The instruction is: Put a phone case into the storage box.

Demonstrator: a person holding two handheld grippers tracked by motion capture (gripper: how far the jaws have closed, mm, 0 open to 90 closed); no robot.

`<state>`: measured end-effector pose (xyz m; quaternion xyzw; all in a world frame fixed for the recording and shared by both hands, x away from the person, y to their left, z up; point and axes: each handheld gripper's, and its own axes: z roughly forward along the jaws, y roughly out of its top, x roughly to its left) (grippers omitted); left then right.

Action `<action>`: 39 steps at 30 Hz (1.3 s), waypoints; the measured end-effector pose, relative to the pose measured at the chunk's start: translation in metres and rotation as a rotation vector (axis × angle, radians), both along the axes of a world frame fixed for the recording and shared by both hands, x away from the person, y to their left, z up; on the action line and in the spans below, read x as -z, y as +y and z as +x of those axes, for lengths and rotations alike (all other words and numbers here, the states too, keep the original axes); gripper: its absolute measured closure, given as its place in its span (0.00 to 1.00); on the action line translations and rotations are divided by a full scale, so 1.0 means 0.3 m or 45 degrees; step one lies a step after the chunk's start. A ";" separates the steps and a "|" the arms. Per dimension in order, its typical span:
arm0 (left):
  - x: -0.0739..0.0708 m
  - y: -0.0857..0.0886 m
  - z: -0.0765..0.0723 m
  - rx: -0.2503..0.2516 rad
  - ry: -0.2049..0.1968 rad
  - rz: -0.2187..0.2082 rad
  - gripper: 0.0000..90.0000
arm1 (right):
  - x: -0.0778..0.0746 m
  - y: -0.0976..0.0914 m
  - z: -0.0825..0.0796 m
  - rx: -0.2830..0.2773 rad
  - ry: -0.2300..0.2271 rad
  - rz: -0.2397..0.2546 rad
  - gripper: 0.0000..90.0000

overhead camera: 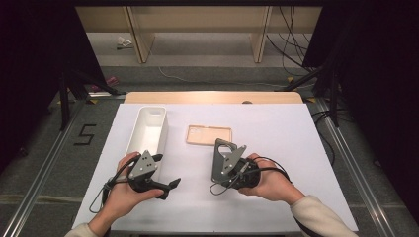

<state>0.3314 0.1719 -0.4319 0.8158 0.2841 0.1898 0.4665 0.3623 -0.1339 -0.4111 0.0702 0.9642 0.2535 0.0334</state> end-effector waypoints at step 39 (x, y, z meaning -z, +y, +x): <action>-0.025 -0.013 0.025 -0.012 -0.022 -0.014 0.06 | -0.045 -0.034 -0.025 0.021 -0.017 0.100 0.99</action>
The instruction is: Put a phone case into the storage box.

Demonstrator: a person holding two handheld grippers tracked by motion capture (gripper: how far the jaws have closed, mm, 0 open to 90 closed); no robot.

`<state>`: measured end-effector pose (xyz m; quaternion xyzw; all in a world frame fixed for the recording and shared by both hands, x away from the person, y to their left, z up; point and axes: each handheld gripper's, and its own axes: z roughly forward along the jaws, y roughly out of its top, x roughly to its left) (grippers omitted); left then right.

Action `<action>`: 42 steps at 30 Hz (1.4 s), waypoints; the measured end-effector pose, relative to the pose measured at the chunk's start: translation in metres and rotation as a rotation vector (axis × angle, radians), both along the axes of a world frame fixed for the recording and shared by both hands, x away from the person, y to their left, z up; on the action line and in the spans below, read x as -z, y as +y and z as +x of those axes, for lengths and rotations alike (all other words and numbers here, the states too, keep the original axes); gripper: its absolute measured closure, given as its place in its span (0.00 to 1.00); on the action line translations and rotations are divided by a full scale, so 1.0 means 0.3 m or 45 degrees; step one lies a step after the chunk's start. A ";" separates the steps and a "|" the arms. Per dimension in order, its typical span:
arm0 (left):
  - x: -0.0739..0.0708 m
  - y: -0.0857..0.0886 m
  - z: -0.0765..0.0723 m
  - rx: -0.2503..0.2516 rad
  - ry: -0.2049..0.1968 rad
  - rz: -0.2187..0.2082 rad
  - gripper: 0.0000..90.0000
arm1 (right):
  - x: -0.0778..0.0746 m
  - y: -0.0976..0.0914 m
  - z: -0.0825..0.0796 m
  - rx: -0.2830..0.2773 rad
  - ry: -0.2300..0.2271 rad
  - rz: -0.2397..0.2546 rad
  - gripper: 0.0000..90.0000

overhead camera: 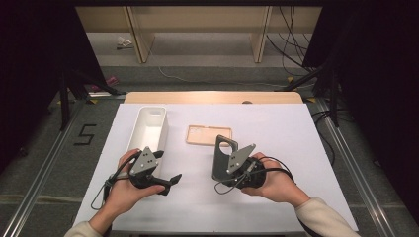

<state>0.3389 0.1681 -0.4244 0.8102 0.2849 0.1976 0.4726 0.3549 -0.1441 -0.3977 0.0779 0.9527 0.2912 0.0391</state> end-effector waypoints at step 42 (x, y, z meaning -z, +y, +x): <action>-0.070 -0.364 0.328 -0.008 0.349 -0.032 0.30 | -0.005 0.018 -0.019 -0.018 -0.033 0.009 0.99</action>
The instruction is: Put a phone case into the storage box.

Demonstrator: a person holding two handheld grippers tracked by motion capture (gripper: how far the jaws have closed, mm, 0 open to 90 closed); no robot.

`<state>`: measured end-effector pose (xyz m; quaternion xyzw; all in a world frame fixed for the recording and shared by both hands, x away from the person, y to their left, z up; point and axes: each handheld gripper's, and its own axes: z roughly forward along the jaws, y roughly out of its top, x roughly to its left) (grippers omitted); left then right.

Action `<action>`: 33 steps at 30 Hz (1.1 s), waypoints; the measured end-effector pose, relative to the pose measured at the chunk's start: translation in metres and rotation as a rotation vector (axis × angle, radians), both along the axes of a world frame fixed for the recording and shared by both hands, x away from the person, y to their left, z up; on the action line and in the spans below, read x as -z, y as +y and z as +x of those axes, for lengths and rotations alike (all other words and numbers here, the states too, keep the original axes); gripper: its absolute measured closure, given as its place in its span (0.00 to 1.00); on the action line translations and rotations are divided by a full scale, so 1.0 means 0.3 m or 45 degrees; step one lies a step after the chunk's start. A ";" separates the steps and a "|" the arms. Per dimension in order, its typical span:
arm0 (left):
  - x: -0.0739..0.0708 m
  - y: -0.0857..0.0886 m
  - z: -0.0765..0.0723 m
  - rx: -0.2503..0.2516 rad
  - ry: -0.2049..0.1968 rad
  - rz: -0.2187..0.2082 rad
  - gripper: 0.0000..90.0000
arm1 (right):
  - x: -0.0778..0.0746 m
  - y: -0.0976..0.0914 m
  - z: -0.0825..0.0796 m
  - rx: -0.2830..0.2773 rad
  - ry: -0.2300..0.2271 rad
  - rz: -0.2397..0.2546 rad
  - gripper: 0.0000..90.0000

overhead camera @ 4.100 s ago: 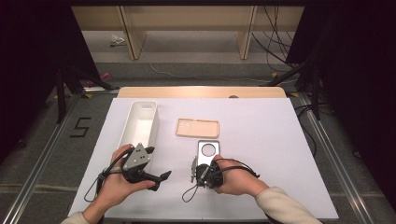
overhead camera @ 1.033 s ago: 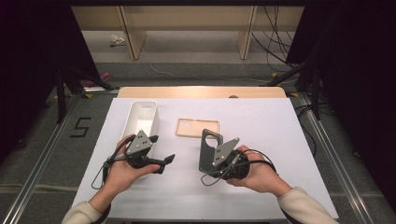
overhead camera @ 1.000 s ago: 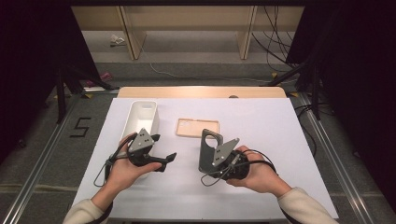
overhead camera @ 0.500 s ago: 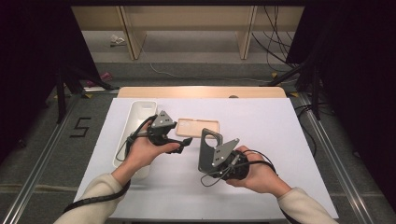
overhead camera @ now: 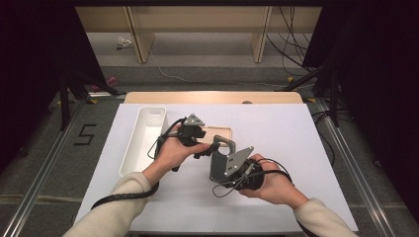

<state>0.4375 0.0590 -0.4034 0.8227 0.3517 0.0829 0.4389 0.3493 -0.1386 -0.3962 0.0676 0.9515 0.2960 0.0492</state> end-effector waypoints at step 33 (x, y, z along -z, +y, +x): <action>0.036 -0.045 0.066 -0.152 0.266 0.060 0.64 | -0.001 0.010 -0.005 -0.018 -0.023 -0.015 0.99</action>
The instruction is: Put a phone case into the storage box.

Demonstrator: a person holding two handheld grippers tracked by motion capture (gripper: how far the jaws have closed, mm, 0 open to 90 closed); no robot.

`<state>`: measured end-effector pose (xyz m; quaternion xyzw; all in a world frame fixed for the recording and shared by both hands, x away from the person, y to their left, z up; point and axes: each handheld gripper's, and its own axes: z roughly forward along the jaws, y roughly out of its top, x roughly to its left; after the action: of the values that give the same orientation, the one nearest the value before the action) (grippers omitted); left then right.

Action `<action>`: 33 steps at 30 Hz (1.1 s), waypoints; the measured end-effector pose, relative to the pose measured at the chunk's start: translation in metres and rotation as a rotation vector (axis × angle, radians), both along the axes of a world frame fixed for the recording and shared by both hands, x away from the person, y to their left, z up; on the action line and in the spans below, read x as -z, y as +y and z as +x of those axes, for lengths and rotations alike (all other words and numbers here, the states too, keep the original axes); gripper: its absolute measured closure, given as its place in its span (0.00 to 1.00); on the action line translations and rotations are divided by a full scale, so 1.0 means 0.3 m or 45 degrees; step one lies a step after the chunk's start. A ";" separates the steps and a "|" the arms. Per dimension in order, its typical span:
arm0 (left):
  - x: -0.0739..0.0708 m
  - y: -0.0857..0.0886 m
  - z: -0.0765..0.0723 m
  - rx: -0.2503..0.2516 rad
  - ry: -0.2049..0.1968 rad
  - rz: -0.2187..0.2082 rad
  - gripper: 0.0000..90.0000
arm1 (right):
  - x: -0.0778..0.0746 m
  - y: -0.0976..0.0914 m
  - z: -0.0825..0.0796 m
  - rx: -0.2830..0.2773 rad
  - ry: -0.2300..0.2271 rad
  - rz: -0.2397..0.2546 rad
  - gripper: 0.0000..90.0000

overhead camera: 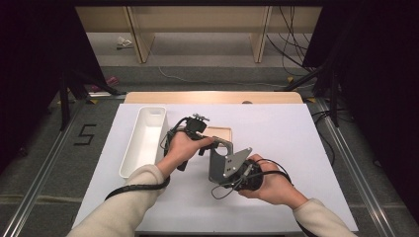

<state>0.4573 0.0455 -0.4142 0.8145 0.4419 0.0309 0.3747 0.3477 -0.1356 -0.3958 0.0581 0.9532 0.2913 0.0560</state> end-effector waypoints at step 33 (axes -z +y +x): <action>-0.091 -0.056 -0.064 -0.014 -0.063 -0.303 0.91 | 0.065 0.026 0.008 0.007 -0.059 -0.138 0.99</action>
<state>0.4382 0.0286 -0.3869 0.7608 0.4374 0.0002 0.4794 0.3500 -0.1277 -0.4153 0.0510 0.9659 0.2403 0.0821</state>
